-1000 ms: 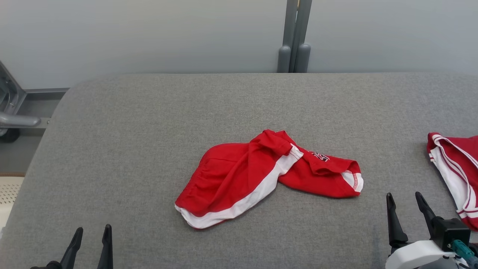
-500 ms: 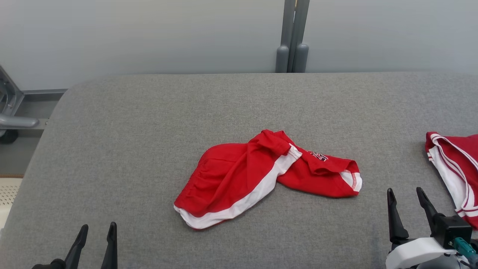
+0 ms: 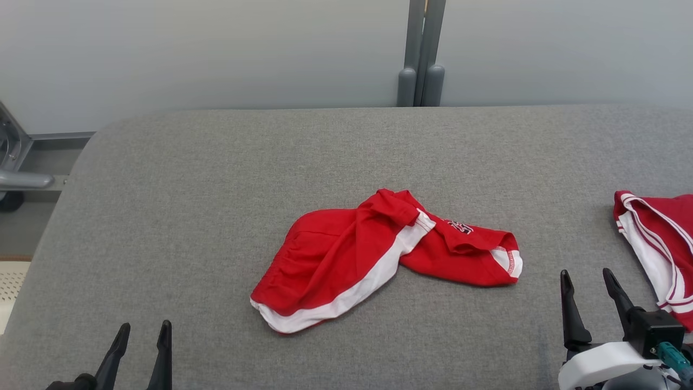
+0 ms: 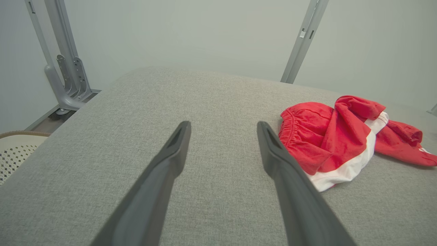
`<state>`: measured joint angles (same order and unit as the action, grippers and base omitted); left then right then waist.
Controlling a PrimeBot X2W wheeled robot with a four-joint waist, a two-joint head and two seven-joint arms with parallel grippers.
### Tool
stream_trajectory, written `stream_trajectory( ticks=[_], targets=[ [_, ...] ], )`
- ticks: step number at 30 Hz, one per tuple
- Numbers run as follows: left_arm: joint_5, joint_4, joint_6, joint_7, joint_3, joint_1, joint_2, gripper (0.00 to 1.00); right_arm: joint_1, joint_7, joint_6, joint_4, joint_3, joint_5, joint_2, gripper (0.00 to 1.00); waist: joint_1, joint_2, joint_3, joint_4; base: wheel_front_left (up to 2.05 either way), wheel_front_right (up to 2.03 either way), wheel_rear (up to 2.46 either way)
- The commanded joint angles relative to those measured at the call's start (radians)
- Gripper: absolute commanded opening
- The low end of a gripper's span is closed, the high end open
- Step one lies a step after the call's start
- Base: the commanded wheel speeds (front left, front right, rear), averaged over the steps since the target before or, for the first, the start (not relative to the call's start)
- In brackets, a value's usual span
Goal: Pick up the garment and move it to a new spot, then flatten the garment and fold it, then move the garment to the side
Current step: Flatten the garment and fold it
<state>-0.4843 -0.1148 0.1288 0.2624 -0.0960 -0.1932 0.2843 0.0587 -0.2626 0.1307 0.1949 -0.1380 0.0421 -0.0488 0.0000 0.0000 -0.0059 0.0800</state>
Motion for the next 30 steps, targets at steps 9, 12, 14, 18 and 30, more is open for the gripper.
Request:
stream_trajectory(
  ticks=[9, 12, 14, 18, 30],
  targets=[
    [0.0, -0.003, 0.002, 0.002, -0.004, 0.008, 0.006, 1.0, 0.0, -0.003, 0.0, 0.002, 0.0, -0.001, -0.004, 1.0, 0.0, 0.0, -0.006, -0.001, 0.0, 0.0, 0.0],
    [0.002, -0.005, 0.002, 0.002, -0.007, 0.008, 0.005, 1.0, 0.0, -0.003, 0.0, -0.001, 0.002, -0.003, -0.004, 1.0, 0.0, 0.0, -0.008, 0.0, 0.0, 0.0, 0.0],
    [0.002, -0.005, 0.002, 0.002, -0.008, 0.011, 0.006, 1.0, -0.003, -0.003, 0.0, 0.0, 0.003, -0.006, -0.004, 1.0, 0.0, 0.0, -0.009, 0.001, 0.0, 0.0, 0.0],
    [-0.004, -0.007, 0.002, 0.002, -0.028, 0.02, 0.014, 1.0, -0.025, -0.003, 0.0, -0.005, 0.017, -0.022, -0.004, 1.0, 0.0, 0.0, -0.006, 0.002, 0.0, 0.0, 0.0],
    [-0.145, -0.026, 0.002, -0.152, -0.299, 0.161, 0.173, 1.0, -0.335, 0.252, -0.001, 0.067, 0.39, -0.002, -0.19, 1.0, 0.0, 0.0, 0.101, 0.007, 0.0, 0.0, 0.0]
  ],
)
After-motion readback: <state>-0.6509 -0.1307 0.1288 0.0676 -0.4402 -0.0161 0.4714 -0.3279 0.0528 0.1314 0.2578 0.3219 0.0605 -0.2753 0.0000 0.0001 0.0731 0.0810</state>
